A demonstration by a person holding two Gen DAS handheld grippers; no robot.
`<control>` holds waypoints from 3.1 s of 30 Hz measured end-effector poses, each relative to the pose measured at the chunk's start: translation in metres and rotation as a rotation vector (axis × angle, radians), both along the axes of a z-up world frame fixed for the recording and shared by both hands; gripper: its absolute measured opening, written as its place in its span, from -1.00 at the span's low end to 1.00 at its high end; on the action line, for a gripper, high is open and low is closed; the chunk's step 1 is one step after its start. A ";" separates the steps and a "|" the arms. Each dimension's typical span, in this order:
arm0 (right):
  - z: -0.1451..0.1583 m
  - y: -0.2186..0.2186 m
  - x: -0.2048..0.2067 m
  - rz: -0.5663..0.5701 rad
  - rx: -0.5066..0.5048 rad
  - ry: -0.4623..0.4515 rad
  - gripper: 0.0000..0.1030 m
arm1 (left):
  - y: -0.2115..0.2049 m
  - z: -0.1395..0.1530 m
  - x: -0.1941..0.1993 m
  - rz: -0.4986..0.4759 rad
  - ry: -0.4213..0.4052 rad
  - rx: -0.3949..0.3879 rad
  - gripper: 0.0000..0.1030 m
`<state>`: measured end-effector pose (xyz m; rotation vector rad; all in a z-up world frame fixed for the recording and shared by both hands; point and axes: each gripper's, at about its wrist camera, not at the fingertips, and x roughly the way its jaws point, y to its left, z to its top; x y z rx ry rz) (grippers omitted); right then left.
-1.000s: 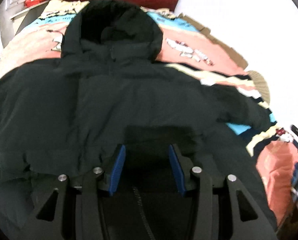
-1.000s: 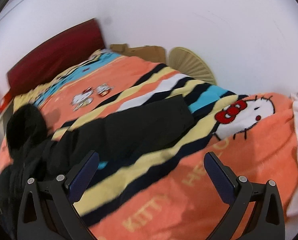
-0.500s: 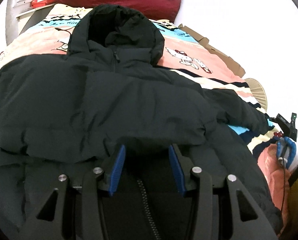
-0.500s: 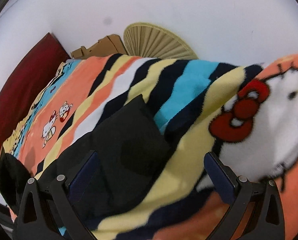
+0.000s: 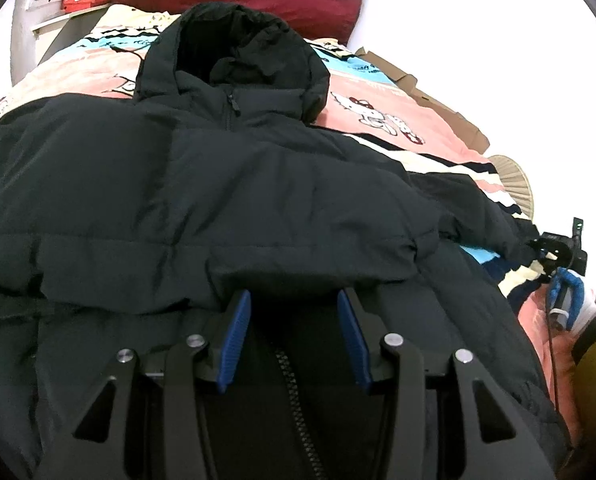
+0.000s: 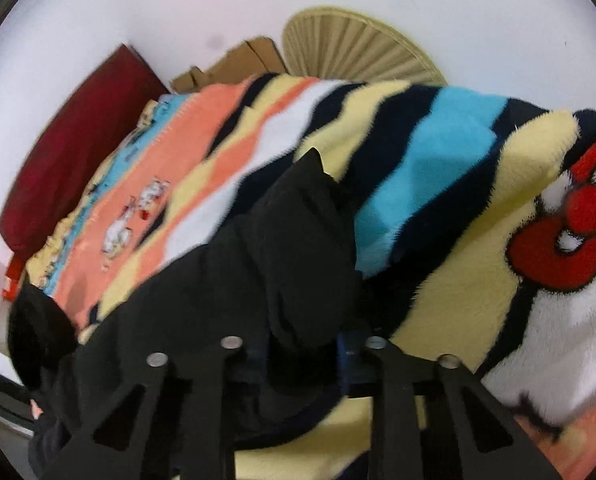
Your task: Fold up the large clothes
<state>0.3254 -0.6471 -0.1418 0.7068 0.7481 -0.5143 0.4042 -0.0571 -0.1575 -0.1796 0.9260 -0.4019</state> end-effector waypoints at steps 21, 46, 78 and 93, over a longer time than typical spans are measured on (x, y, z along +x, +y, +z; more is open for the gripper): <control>0.171 0.128 -0.040 0.231 -0.051 -0.291 -0.67 | 0.051 0.110 -0.094 0.104 -0.138 -0.012 -0.15; 0.225 0.403 0.022 0.726 -0.114 -0.318 -0.67 | 0.195 0.110 -0.153 0.351 -0.154 0.000 -0.15; 0.061 0.602 0.042 1.088 -0.135 -0.014 0.06 | 0.236 0.074 -0.156 0.454 -0.091 0.030 -0.15; 0.110 0.465 0.021 1.001 -0.249 -0.067 0.06 | 0.142 0.100 -0.084 0.289 -0.098 0.145 -0.15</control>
